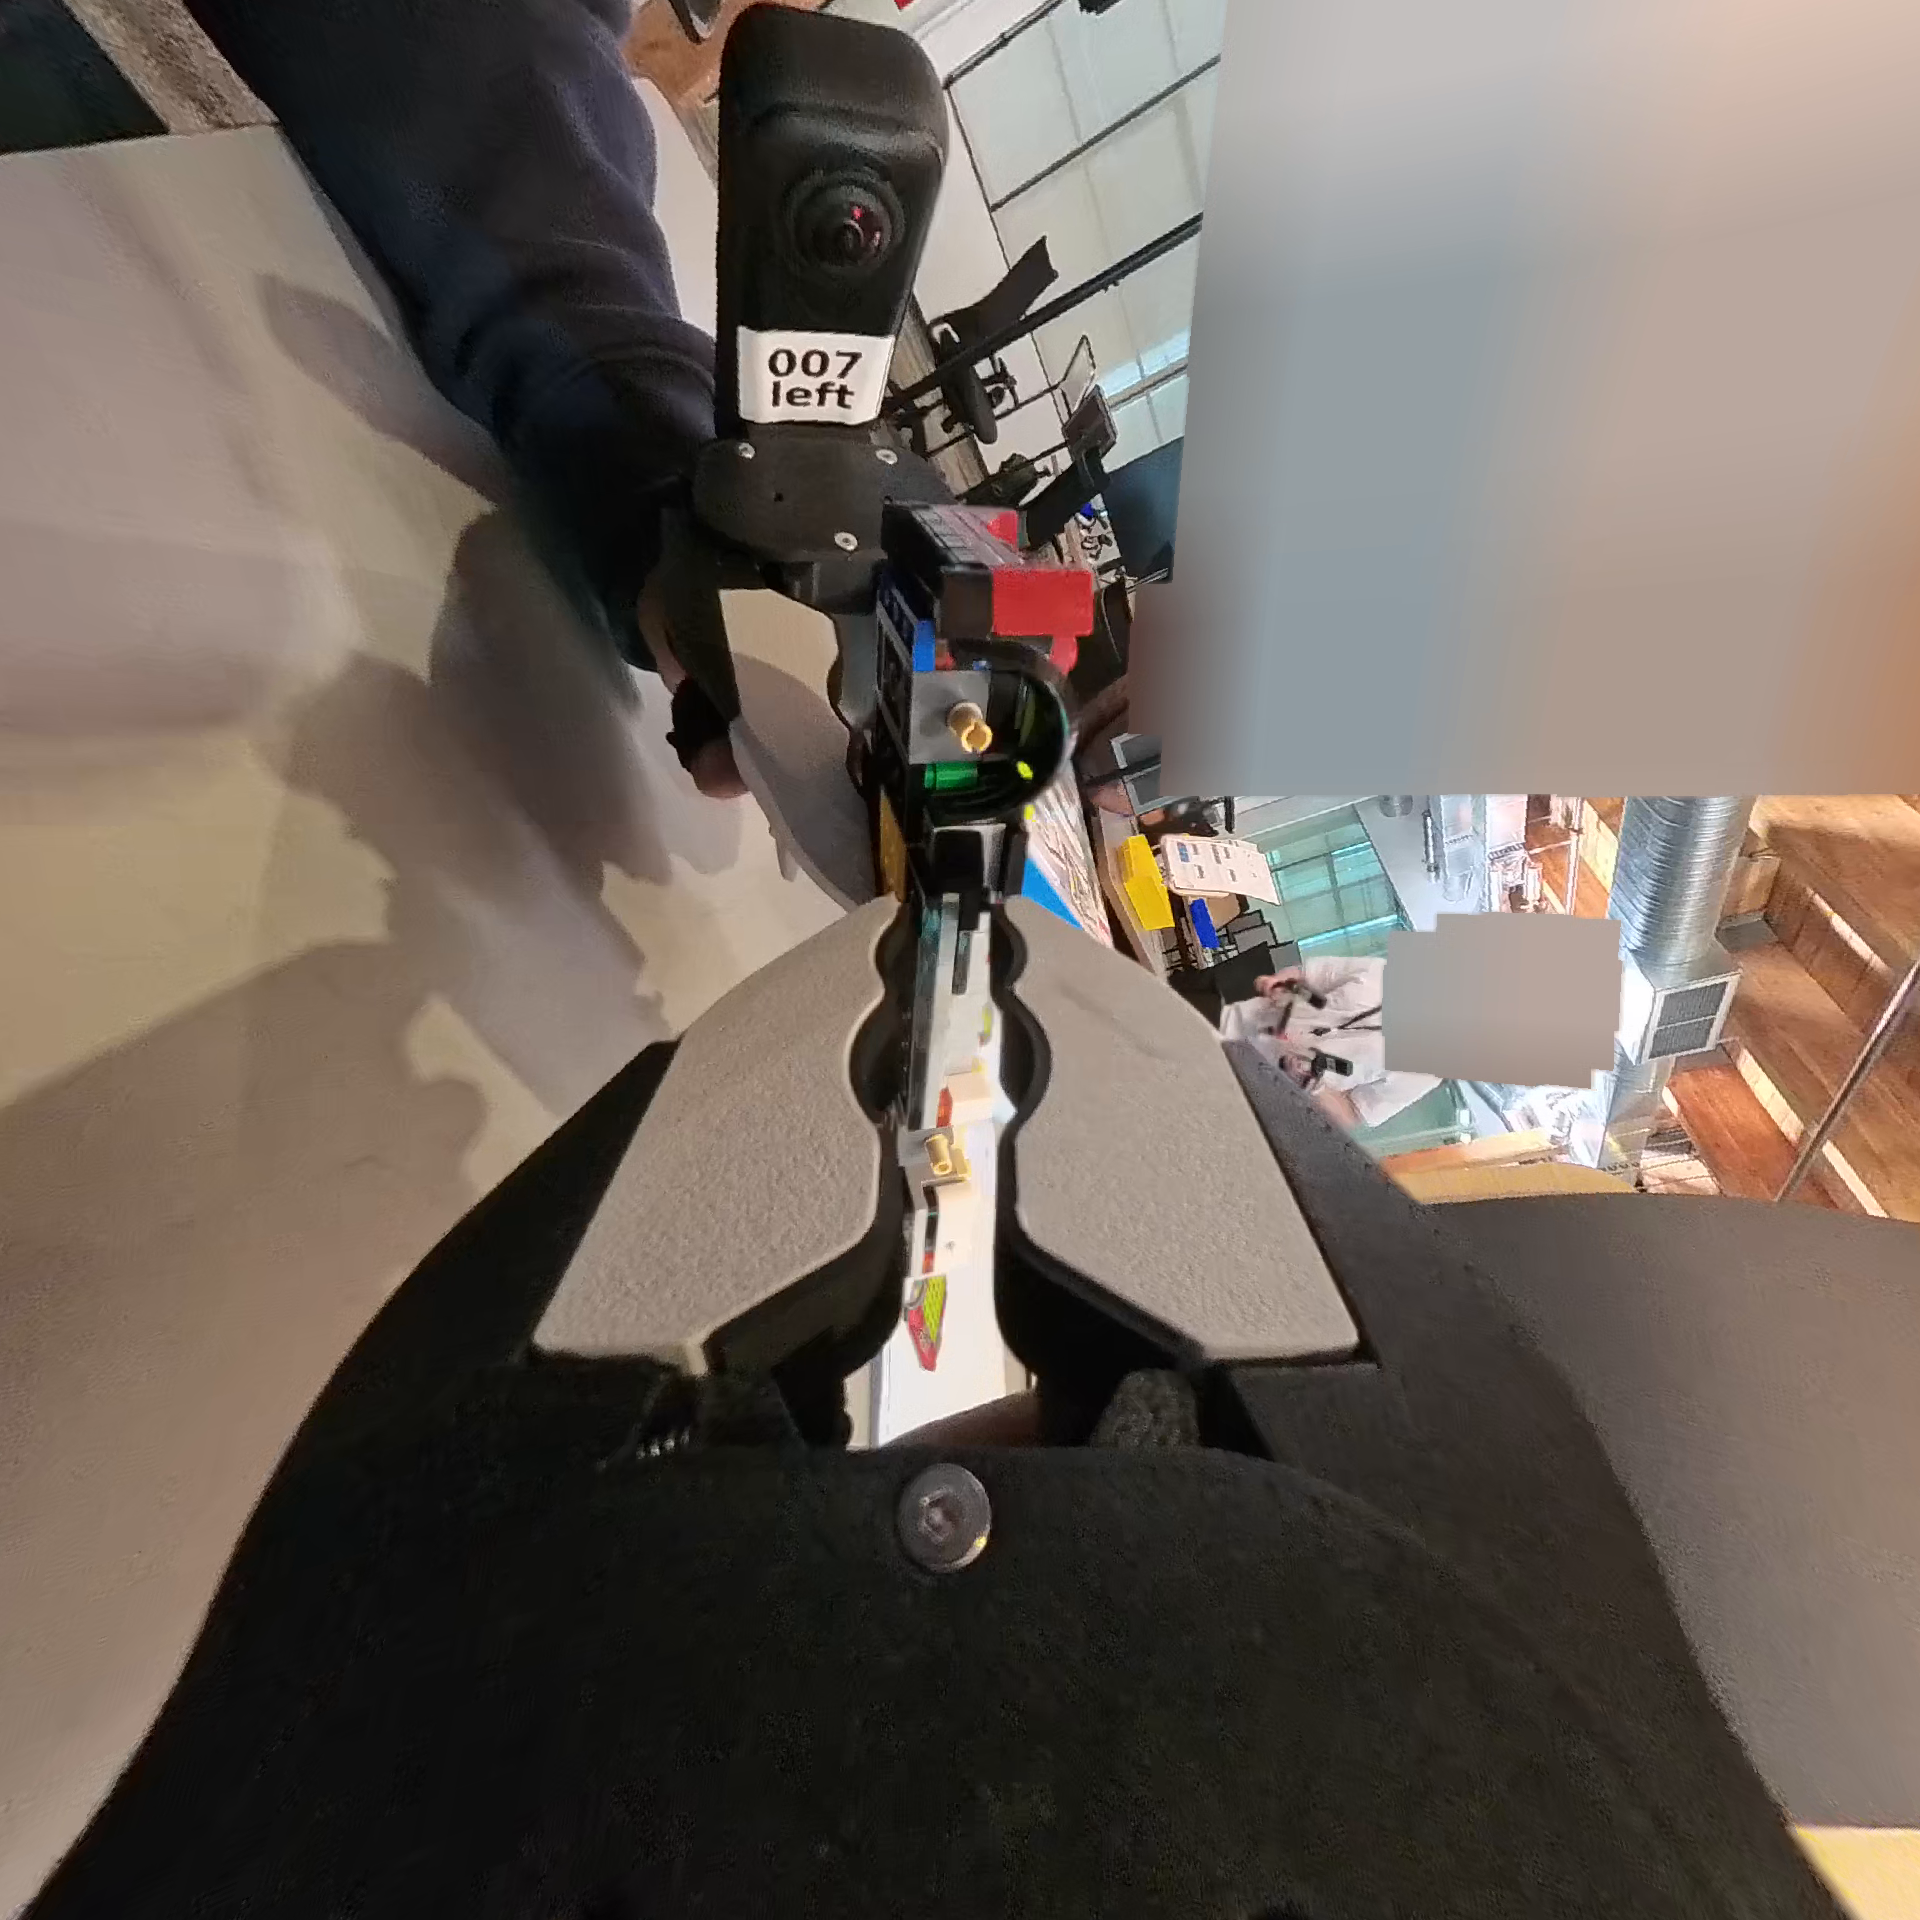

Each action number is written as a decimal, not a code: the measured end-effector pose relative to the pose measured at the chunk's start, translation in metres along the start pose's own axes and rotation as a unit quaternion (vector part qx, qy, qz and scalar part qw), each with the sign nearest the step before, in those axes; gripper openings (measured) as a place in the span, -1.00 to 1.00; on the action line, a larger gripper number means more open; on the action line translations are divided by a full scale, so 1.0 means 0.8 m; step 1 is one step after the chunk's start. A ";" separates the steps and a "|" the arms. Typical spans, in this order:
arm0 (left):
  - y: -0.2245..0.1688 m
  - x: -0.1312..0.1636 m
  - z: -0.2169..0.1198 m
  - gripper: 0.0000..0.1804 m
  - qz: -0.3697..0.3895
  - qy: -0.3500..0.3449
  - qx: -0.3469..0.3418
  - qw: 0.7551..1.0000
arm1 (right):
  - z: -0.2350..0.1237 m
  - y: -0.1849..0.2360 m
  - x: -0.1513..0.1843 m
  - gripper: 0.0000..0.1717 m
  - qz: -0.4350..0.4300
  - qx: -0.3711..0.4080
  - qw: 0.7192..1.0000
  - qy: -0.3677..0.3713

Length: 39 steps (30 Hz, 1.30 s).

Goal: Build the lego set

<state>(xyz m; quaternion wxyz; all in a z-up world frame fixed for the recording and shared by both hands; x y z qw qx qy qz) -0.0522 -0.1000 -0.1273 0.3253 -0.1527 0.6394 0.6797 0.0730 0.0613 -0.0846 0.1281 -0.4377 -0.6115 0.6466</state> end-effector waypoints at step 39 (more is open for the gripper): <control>0.002 0.005 0.003 -0.73 -0.061 0.000 0.024 0.998 | 0.003 -0.006 -0.001 -0.88 0.028 -0.037 0.999 0.011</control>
Point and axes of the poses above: each gripper's, where its closed fingertips meet, z out along the fingers, x out of its underside, y = z × x across the jaws, the point moved 10 cm from there along -z, back along the fingers, and after that the axes turned 1 degree about -z, right-handed, at the moved point
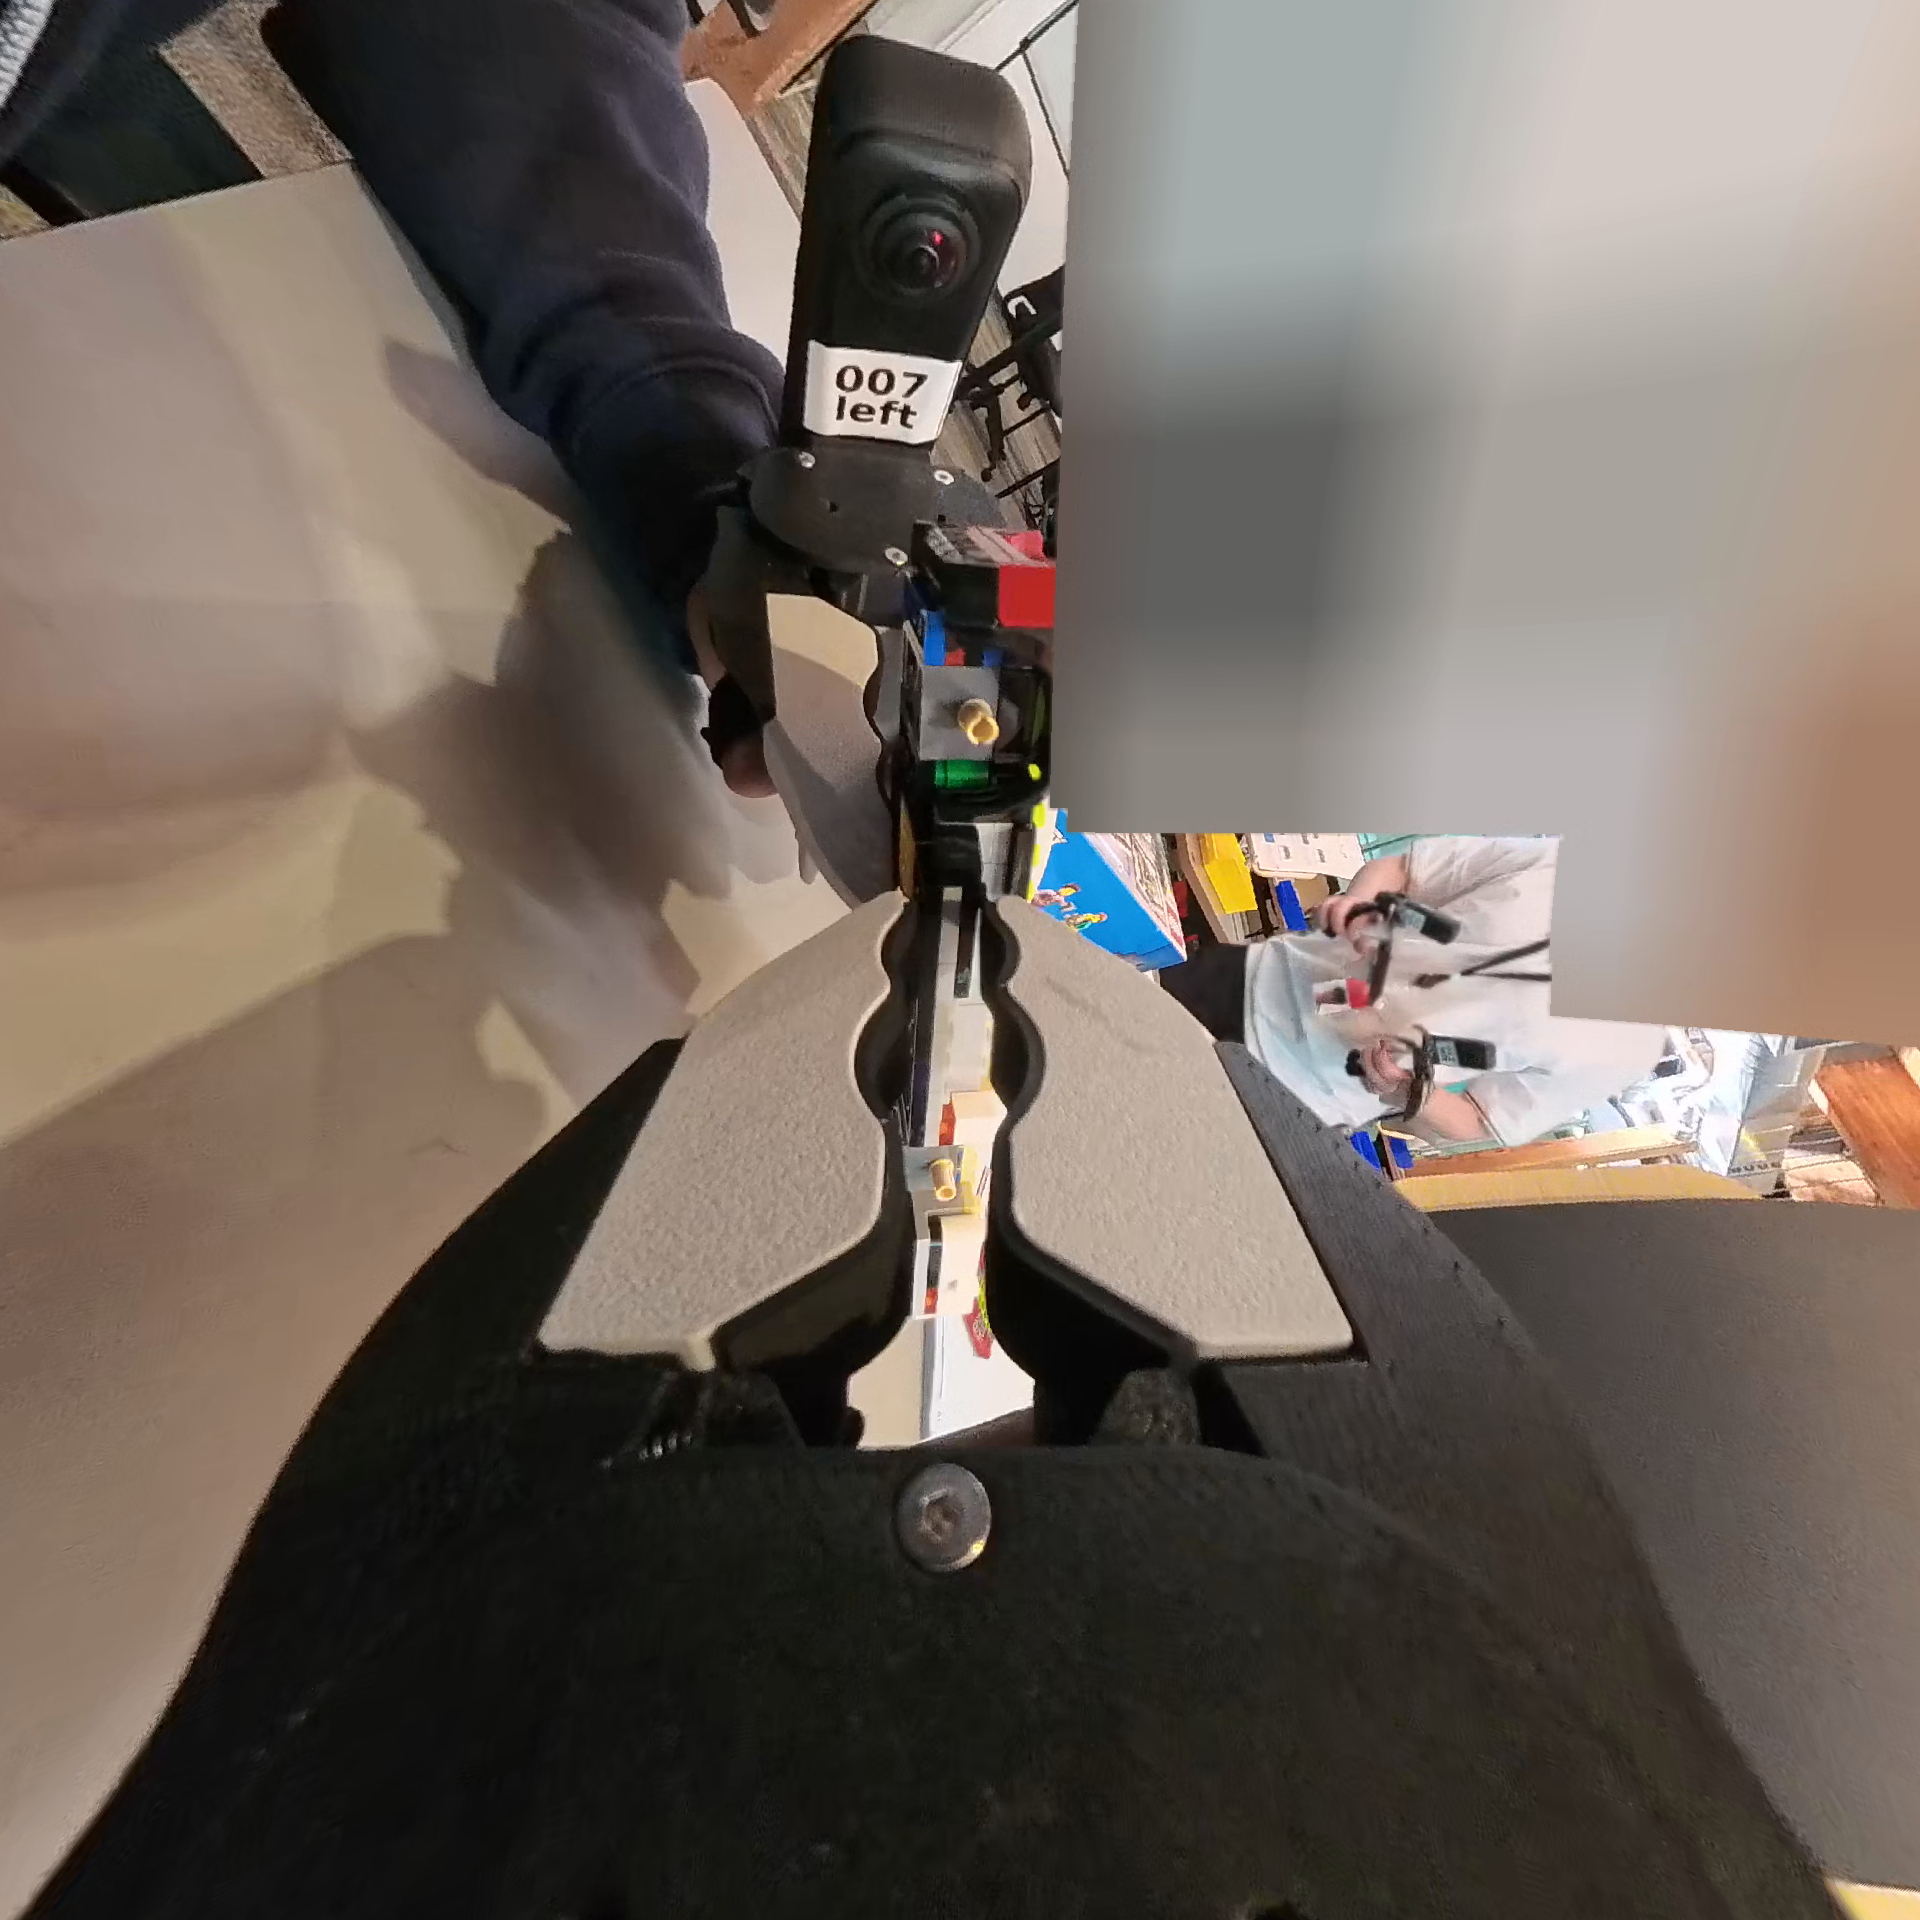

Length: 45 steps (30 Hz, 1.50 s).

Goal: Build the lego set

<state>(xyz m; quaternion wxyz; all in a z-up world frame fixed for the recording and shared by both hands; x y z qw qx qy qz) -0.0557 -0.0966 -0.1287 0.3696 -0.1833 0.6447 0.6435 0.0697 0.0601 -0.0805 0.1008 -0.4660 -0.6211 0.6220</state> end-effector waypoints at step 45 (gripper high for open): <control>-0.003 0.001 0.004 -0.73 0.011 0.008 0.007 1.000 | 0.000 0.007 0.008 -0.88 0.017 0.025 0.999 -0.015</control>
Point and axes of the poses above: each gripper's, where its closed fingertips meet, z out along the fingers, x out of its underside, y = z × x across the jaws, the point moved 10 cm from there along -z, back along the fingers, and after that the axes turned 1 degree about -z, right-handed, at the moved point
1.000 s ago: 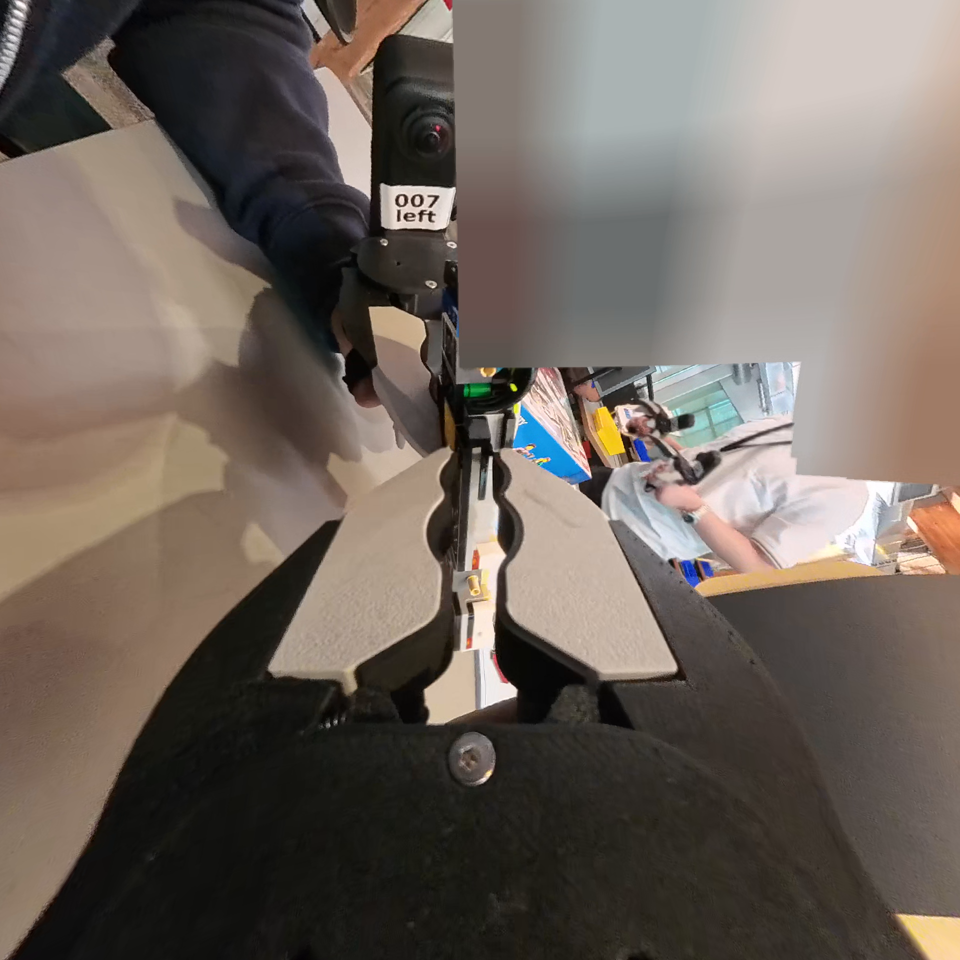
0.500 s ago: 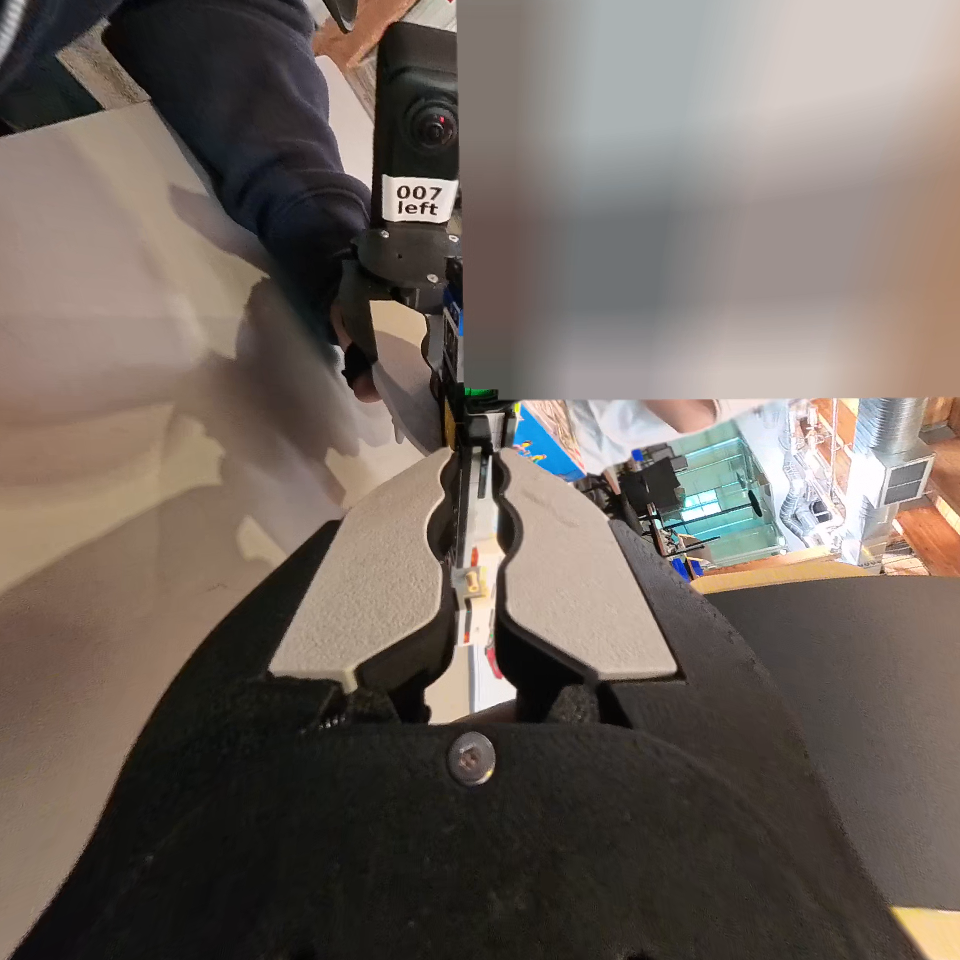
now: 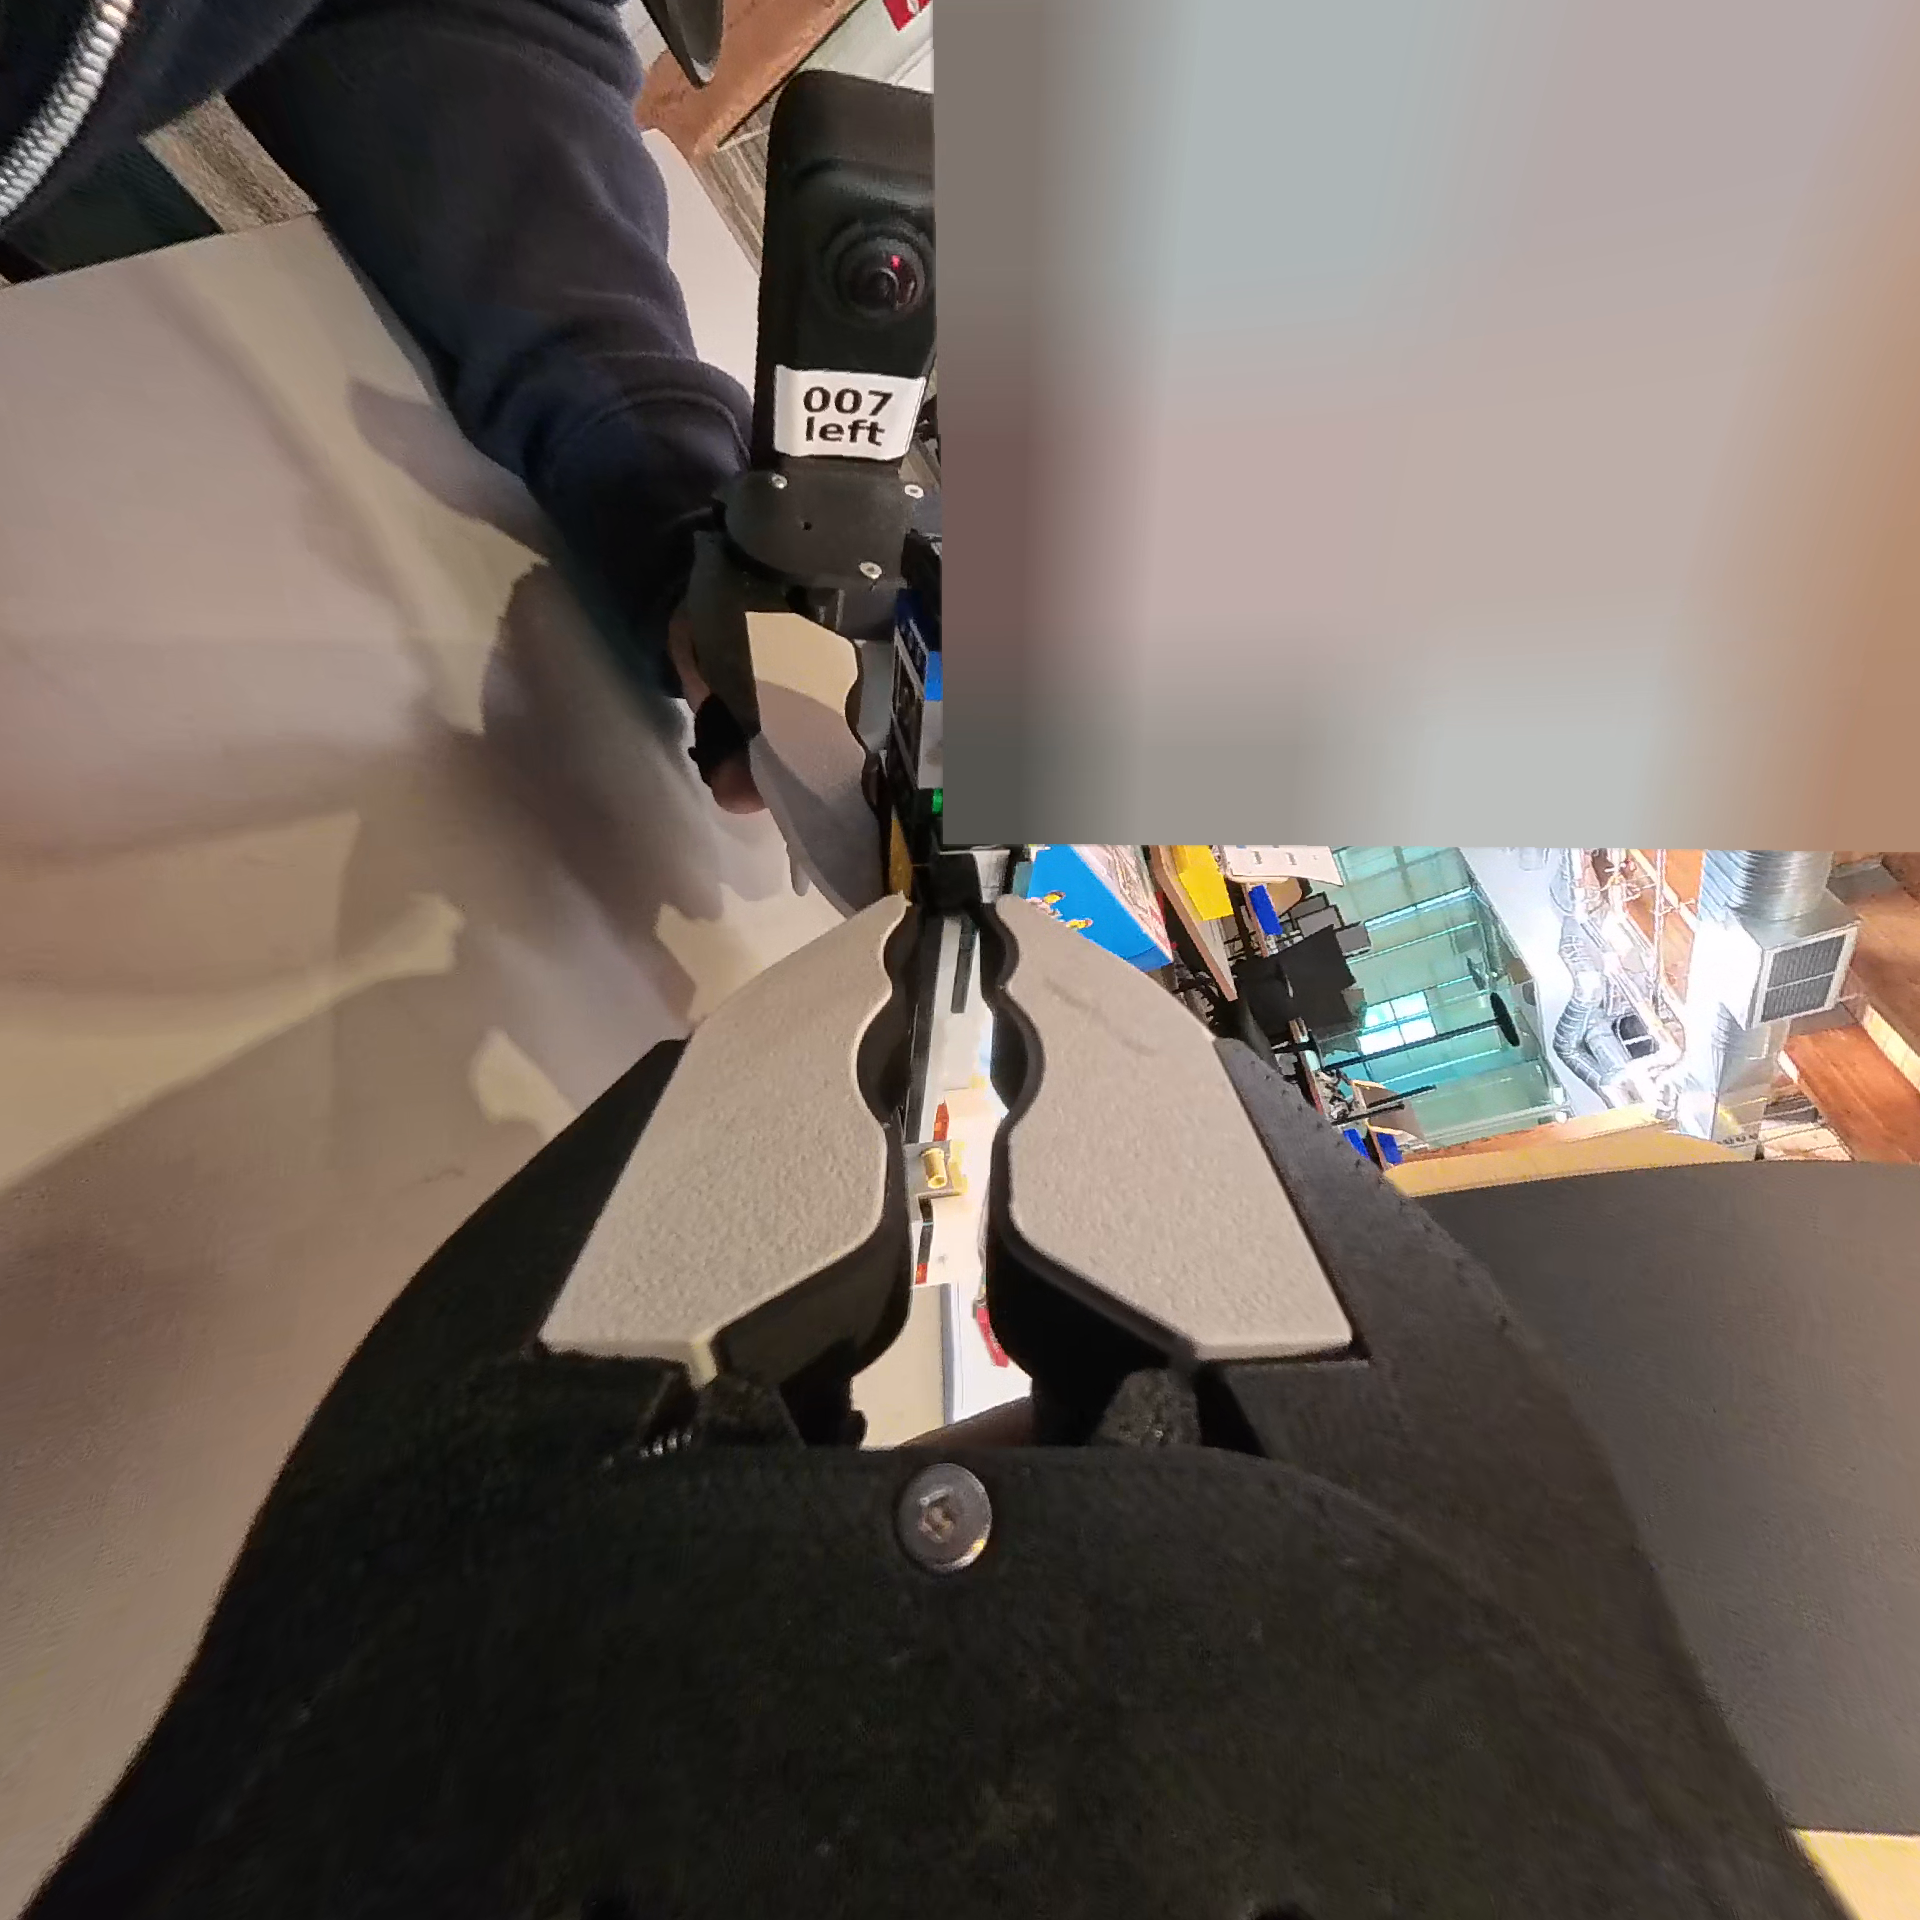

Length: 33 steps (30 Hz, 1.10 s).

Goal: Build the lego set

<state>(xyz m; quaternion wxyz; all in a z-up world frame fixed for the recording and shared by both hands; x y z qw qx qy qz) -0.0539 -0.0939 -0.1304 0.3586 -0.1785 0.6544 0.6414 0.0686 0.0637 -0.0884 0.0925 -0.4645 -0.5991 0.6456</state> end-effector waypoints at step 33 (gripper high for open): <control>-0.016 0.013 0.036 -0.73 0.286 0.279 -0.022 0.916 | 0.046 0.053 0.012 -0.64 -0.110 0.062 0.949 0.290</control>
Point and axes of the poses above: each gripper's, where its closed fingertips meet, z out along the fingers, x out of its underside, y = z × x across the jaws, the point moved 10 cm from there along -z, back along the fingers, and after that the axes turned 1 degree about -z, right-handed, at the moved point
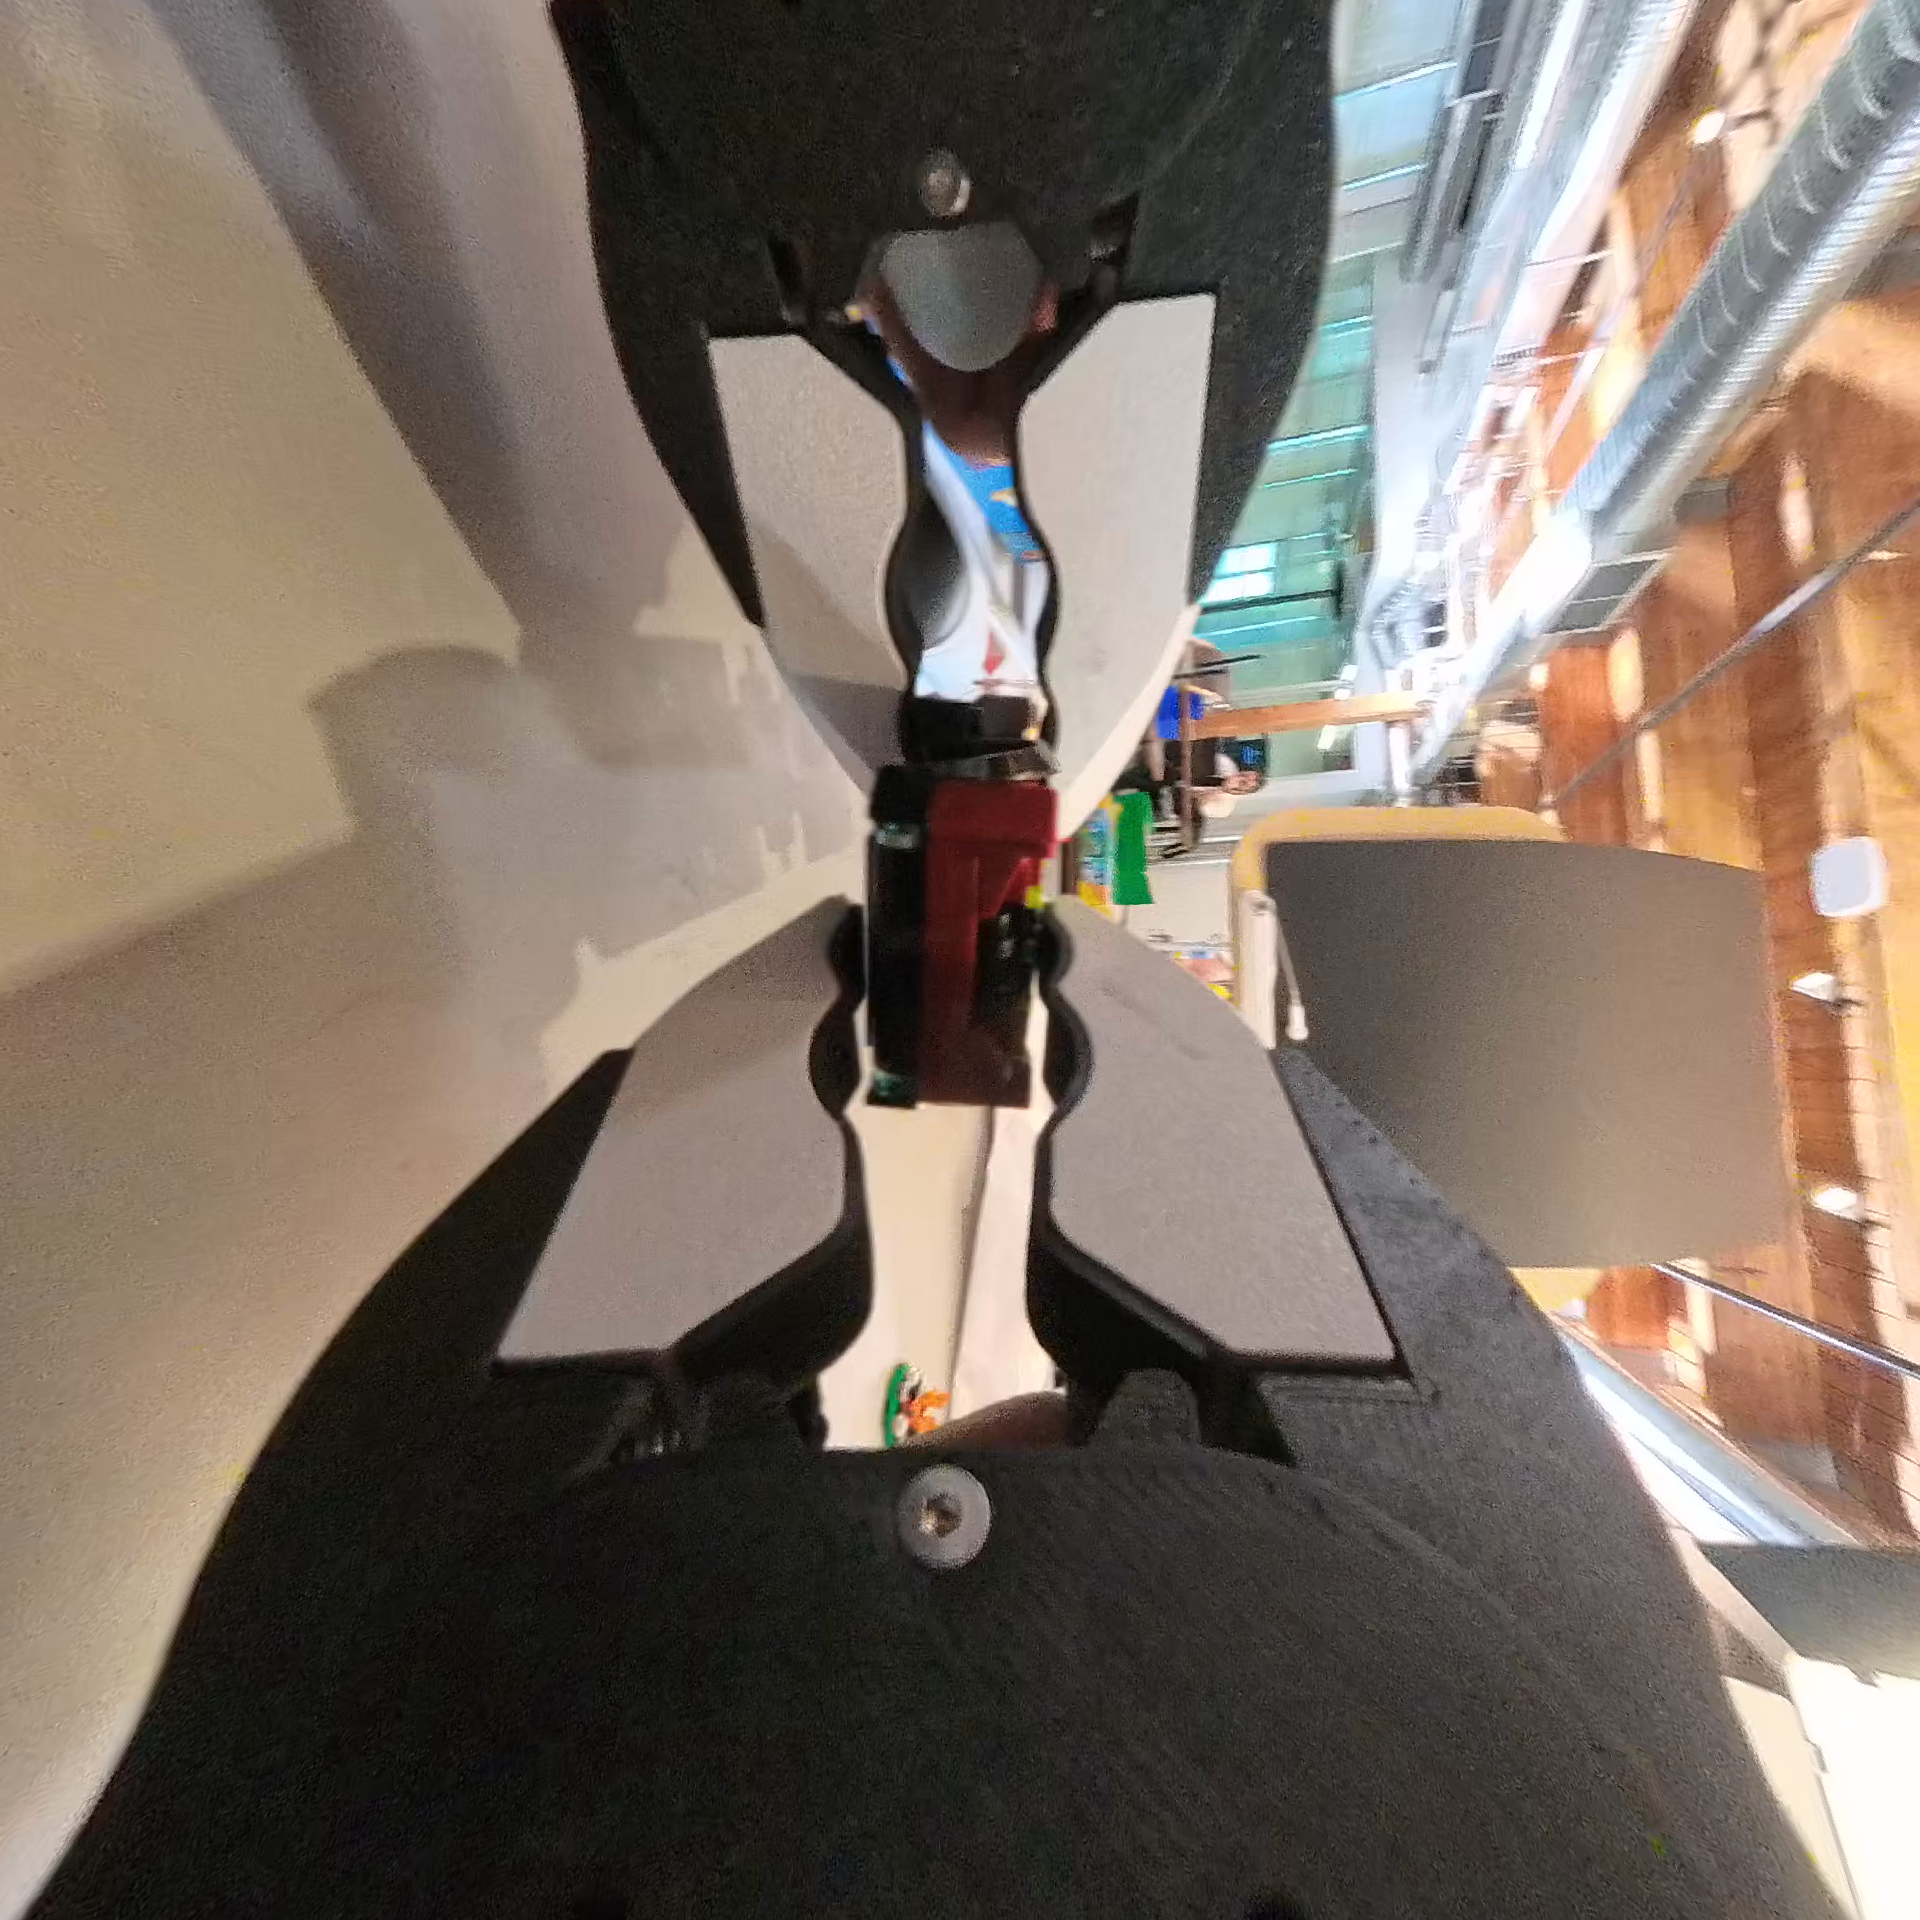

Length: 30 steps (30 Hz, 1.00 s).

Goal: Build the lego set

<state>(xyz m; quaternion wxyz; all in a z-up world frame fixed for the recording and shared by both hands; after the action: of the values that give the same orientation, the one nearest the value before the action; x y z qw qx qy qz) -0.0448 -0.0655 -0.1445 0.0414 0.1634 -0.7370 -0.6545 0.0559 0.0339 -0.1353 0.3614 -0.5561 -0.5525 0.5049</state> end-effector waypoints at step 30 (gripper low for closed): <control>-0.023 0.023 -0.006 -0.39 -0.130 -0.022 0.181 0.975 | 0.021 0.011 0.065 -0.47 -0.046 -0.279 0.959 0.014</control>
<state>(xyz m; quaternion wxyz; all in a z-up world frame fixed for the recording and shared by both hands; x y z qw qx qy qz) -0.0570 -0.0770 -0.1645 -0.0908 0.2485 -0.8162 -0.5136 0.0354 0.0815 -0.1558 0.2222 -0.6156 -0.6915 0.3059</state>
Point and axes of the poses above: each gripper's, where its closed fingertips meet, z out along the fingers, x out of its underside, y = z × x across the jaws, the point moved 10 cm from there along -z, back along the fingers, and after that the axes turned 1 degree about -z, right-handed, at the moved point
